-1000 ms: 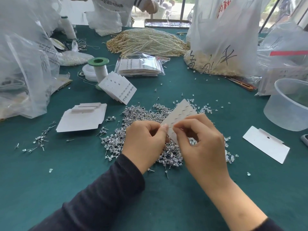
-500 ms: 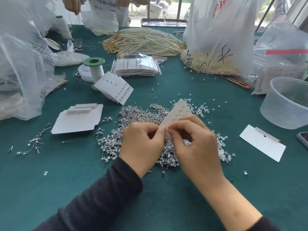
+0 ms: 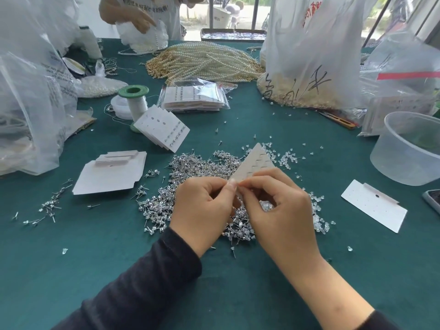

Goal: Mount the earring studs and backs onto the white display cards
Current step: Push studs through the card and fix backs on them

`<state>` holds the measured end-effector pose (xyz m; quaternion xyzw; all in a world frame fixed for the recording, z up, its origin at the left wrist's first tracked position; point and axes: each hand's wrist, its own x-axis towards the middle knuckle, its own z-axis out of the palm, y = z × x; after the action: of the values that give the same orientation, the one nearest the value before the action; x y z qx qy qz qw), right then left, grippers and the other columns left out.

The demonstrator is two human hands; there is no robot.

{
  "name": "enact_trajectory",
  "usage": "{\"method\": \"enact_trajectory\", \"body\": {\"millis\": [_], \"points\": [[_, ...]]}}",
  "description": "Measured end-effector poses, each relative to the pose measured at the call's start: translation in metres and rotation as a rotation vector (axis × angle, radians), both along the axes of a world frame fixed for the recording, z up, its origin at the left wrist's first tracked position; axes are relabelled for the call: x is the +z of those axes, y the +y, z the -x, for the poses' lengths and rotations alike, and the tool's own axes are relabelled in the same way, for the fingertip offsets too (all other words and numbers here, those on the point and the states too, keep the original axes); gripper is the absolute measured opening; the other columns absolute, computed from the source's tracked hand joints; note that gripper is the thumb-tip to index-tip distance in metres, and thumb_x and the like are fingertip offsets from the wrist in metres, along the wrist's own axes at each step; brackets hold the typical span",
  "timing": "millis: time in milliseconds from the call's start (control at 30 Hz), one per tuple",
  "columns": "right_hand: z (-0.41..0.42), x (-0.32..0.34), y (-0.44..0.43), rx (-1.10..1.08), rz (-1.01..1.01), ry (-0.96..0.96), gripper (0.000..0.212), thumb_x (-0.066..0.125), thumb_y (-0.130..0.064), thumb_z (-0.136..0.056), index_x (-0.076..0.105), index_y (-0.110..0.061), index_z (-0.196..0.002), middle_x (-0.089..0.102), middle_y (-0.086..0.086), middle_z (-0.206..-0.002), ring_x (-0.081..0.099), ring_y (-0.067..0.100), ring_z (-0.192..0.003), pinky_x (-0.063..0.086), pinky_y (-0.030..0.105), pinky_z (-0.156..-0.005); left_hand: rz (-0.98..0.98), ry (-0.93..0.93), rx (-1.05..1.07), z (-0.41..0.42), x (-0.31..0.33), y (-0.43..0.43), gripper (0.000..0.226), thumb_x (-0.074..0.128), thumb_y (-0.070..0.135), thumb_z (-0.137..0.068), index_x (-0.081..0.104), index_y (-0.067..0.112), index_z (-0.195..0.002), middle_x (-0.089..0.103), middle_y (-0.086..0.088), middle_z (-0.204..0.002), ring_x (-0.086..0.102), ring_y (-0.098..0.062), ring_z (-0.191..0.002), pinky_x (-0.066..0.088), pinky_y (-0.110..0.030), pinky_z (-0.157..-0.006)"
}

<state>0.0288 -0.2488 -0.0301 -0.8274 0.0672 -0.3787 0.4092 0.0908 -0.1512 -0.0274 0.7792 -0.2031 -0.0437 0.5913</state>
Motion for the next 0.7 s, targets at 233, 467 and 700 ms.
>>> {"method": "enact_trajectory", "body": {"millis": [233,467,700], "points": [[0.0021,0.0007,0.0005,-0.018,0.0,-0.027,0.004,0.066,-0.005,-0.076,0.066,-0.008,-0.073,0.063,0.001,-0.074,0.059,0.009,-0.064,0.051,0.022,-0.059,-0.009,-0.055,0.017,0.0012,0.0024,0.0007,0.031,0.058,0.024,-0.081,0.065,0.011,-0.054,0.061,-0.012,-0.048,0.058,-0.03,-0.047,0.052,-0.045,-0.052],[0.0007,0.0005,0.0017,0.004,0.019,-0.002,0.005,0.065,-0.004,-0.076,0.066,-0.007,-0.072,0.062,-0.001,-0.075,0.058,0.009,-0.064,0.051,0.025,-0.059,-0.007,-0.073,0.023,0.0013,0.0021,0.0017,0.033,0.052,0.03,-0.073,0.066,0.006,-0.057,0.062,-0.013,-0.05,0.058,-0.034,-0.051,0.052,-0.045,-0.053],[0.0004,-0.0013,0.0024,0.014,0.066,-0.002,0.006,0.065,0.0,-0.076,0.066,-0.004,-0.072,0.061,0.0,-0.075,0.056,0.009,-0.064,0.048,0.021,-0.059,-0.003,-0.081,0.034,0.0027,0.0036,0.0026,0.027,0.053,0.03,-0.073,0.065,0.012,-0.057,0.061,-0.01,-0.049,0.057,-0.031,-0.048,0.051,-0.047,-0.051]]}}
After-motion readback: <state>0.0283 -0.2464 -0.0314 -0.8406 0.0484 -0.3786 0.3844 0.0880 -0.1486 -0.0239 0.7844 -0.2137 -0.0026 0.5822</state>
